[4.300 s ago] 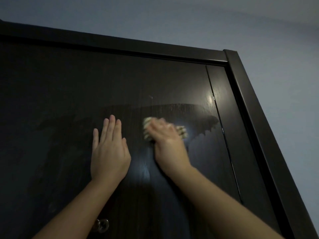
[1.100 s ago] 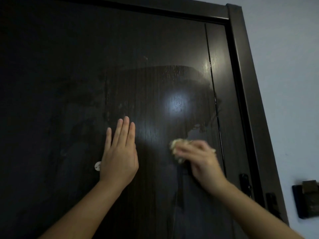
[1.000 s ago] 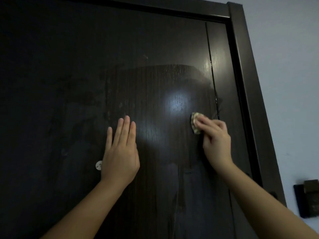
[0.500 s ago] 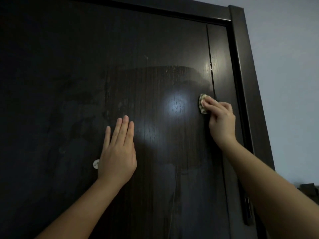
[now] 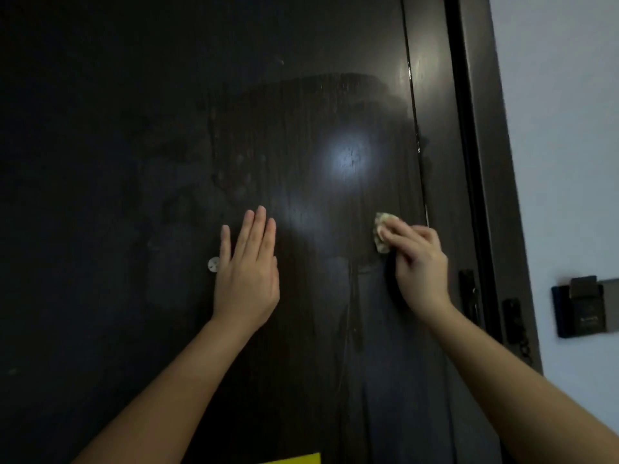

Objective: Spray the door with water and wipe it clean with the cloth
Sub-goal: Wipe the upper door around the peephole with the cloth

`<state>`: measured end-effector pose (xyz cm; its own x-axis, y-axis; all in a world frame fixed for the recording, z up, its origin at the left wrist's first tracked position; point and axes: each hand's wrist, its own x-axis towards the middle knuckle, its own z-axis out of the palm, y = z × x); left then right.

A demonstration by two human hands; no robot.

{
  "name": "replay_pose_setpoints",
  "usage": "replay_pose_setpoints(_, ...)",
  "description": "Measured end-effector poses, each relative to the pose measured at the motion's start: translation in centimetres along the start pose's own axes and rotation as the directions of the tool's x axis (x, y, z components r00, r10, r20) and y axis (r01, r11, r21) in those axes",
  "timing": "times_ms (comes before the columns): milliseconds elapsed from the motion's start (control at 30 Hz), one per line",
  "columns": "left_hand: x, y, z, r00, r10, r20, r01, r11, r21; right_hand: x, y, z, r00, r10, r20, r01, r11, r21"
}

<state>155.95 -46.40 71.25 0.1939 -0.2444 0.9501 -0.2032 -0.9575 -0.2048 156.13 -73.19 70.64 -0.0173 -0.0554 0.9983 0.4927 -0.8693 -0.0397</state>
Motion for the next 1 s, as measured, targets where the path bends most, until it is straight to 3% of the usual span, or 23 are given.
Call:
replay_pose_setpoints(67,-1.4,-0.4,0.3,0.999,-0.018,0.027,0.017,1.0,0.022,-0.4,-3.0,1.9,0.987,-0.147,0.066,0.142,0.987,0.077)
replay_pose_setpoints(133,-2.3,-0.8,0.7,0.999,-0.021,0.04,0.02,1.0,0.024,-3.0,-5.0,2.9,0.905,-0.382,0.187,0.357,0.921,0.153)
replay_pose_setpoints(200,-2.8,-1.1,1.1,0.999,-0.008,0.038,0.006,0.999,0.035,-4.2,-5.2,2.9,0.823,-0.504,0.262,0.468,0.863,0.191)
replay_pose_setpoints(233,-2.9,-1.1,1.2,1.0,-0.004,0.031,0.003,0.999,0.04,-3.2,-4.9,2.9,0.831,-0.494,0.256,0.456,0.868,0.197)
replay_pose_setpoints(367,-2.9,-1.2,1.4,1.0,-0.005,0.026,0.004,1.0,0.015,2.1,-6.1,4.2,0.97,-0.231,0.08,0.22,0.967,0.127)
replay_pose_setpoints(433,-3.0,-1.2,1.3,1.0,-0.001,0.027,0.001,1.0,0.01,-0.4,-6.7,4.6,0.957,-0.27,0.103,0.252,0.955,0.156)
replay_pose_setpoints(567,-2.9,-1.0,1.0,0.999,-0.011,0.03,0.01,1.0,0.029,-7.3,-4.7,2.2,0.783,-0.535,0.317,0.479,0.844,0.241)
replay_pose_setpoints(600,-3.0,-0.8,1.0,0.999,-0.02,0.03,0.019,1.0,0.023,-6.4,-3.7,1.6,0.791,-0.529,0.306,0.479,0.848,0.228)
replay_pose_setpoints(633,-3.2,-0.4,0.9,0.999,-0.022,0.03,0.022,1.0,0.012,-5.0,-2.9,1.4,0.844,-0.465,0.266,0.427,0.884,0.191)
replay_pose_setpoints(700,-4.0,0.5,1.1,0.999,0.003,0.034,-0.003,1.0,-0.005,-2.2,-2.2,1.4,0.961,-0.249,0.123,0.237,0.966,0.105)
replay_pose_setpoints(767,-4.9,1.3,1.5,0.999,0.028,0.045,-0.028,1.0,-0.013,-3.0,-2.9,2.1,0.989,-0.131,0.064,0.127,0.99,0.066)
replay_pose_setpoints(900,-5.7,1.8,2.3,0.998,0.007,0.06,-0.006,1.0,-0.01,-9.7,-2.2,1.1,0.889,-0.379,0.256,0.367,0.925,0.096)
replay_pose_setpoints(933,-5.7,1.9,2.3,0.998,0.002,0.061,-0.001,1.0,-0.005,-9.2,-1.6,0.4,0.875,-0.402,0.268,0.39,0.915,0.099)
replay_pose_setpoints(1000,-5.6,2.0,2.4,0.998,-0.004,0.057,0.004,1.0,0.002,-6.0,-0.4,-0.2,0.93,-0.312,0.193,0.307,0.95,0.058)
